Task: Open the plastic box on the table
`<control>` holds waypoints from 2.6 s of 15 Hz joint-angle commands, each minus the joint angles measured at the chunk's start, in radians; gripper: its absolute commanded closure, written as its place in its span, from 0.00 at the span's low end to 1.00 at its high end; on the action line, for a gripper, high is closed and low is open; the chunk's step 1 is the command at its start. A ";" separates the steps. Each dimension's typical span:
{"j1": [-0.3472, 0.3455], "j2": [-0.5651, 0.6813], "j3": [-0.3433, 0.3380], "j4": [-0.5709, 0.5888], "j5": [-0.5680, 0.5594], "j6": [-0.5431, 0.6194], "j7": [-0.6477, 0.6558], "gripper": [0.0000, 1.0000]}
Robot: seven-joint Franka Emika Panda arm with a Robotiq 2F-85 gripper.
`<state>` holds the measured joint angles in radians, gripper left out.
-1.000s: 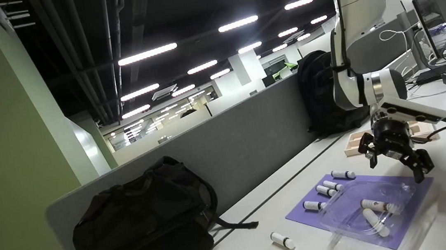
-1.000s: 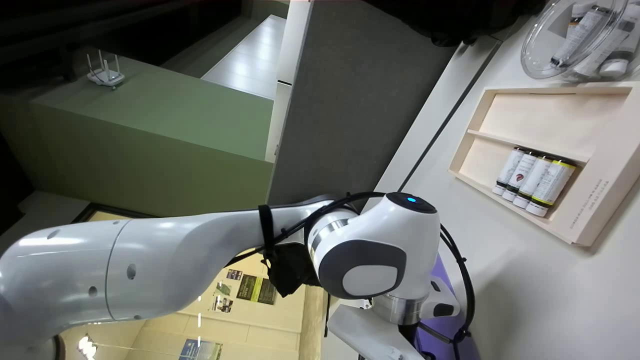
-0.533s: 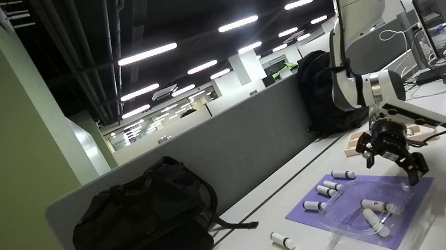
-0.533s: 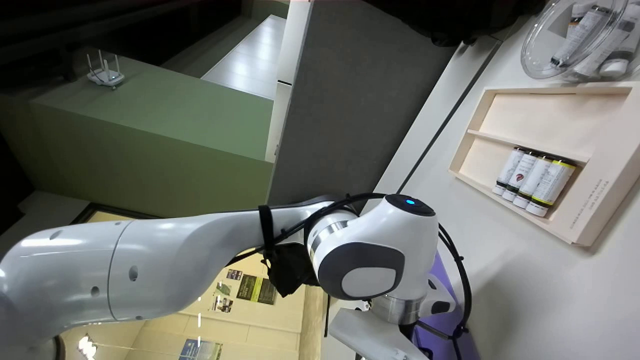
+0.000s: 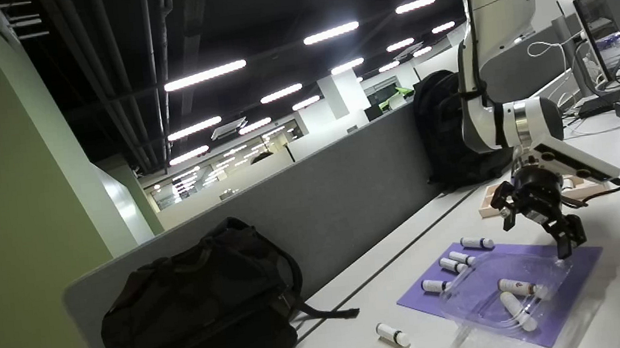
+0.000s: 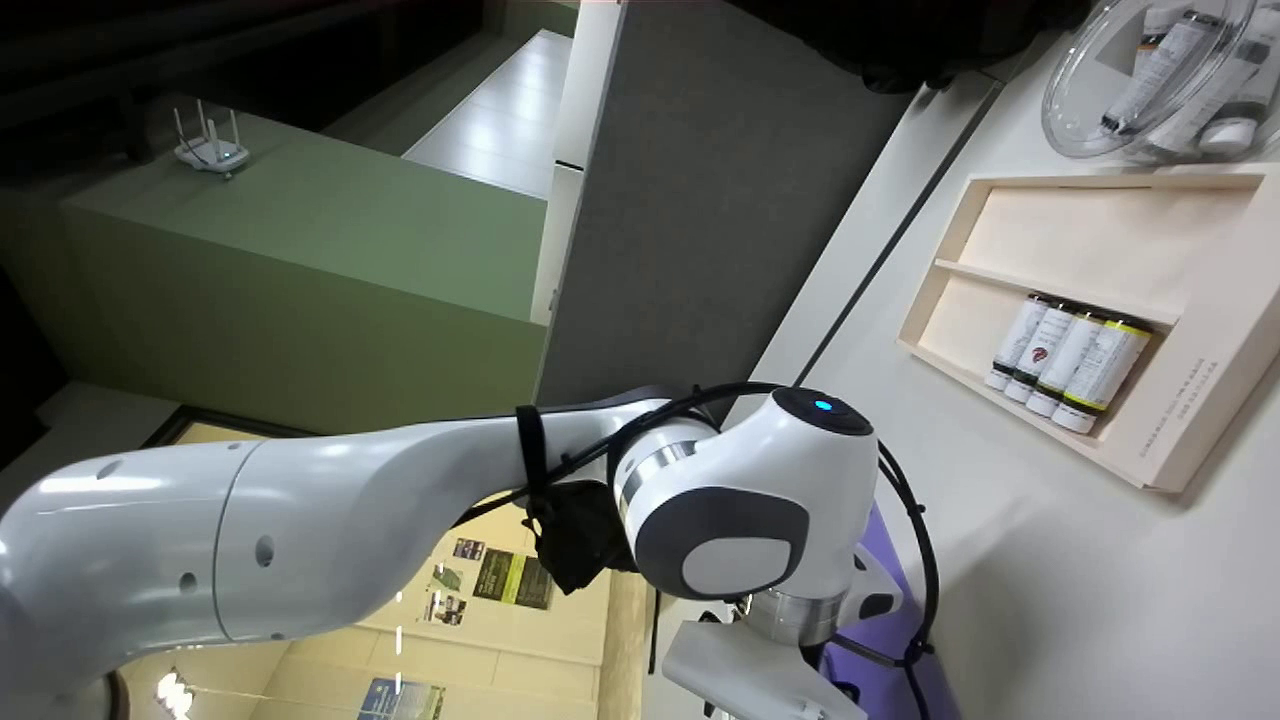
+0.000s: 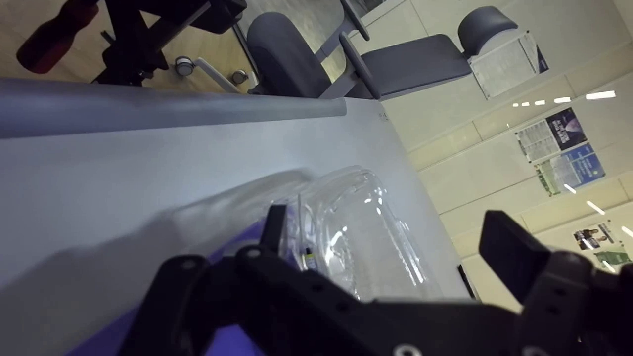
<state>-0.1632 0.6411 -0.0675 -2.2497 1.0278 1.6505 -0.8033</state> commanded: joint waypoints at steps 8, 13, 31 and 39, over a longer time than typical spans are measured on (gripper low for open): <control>-0.002 -0.043 -0.003 0.005 0.060 -0.051 -0.030 0.00; -0.007 -0.032 -0.003 0.027 0.085 -0.087 -0.030 0.00; 0.000 -0.004 -0.004 0.120 0.207 -0.175 -0.035 0.00; 0.003 -0.005 -0.010 0.170 0.218 -0.203 -0.041 0.00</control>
<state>-0.1633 0.6267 -0.0686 -2.1172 1.2393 1.4728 -0.8516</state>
